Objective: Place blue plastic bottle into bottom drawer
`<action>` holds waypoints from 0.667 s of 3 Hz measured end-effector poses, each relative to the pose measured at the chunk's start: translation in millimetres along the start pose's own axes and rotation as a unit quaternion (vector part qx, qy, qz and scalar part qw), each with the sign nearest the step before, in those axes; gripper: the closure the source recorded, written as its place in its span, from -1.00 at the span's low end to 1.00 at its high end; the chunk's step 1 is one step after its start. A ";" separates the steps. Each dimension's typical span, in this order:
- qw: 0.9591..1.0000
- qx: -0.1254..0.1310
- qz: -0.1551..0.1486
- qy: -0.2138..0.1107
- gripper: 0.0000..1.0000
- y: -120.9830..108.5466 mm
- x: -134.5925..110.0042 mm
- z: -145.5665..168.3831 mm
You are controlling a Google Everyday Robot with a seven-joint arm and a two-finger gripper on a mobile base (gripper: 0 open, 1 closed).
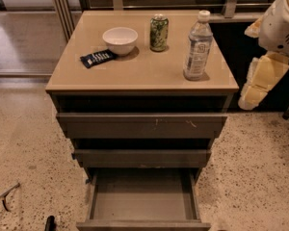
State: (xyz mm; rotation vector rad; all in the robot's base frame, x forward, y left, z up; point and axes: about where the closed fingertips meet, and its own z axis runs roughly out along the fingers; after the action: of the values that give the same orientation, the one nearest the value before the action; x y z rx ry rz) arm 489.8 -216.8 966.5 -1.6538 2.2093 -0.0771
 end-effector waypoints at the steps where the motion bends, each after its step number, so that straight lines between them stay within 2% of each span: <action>1: 0.999 0.014 0.010 -0.027 -1.00 -40.8 -7.7 16.1; 2: 0.998 0.029 0.023 -0.051 -1.00 -76.8 -10.0 29.9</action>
Offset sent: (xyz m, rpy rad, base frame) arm 0.1324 -0.0199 -0.0090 0.1576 -0.1234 -0.0583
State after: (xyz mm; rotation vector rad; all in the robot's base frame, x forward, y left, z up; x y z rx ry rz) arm 572.2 -225.6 961.8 -1.5417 2.1462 -0.0425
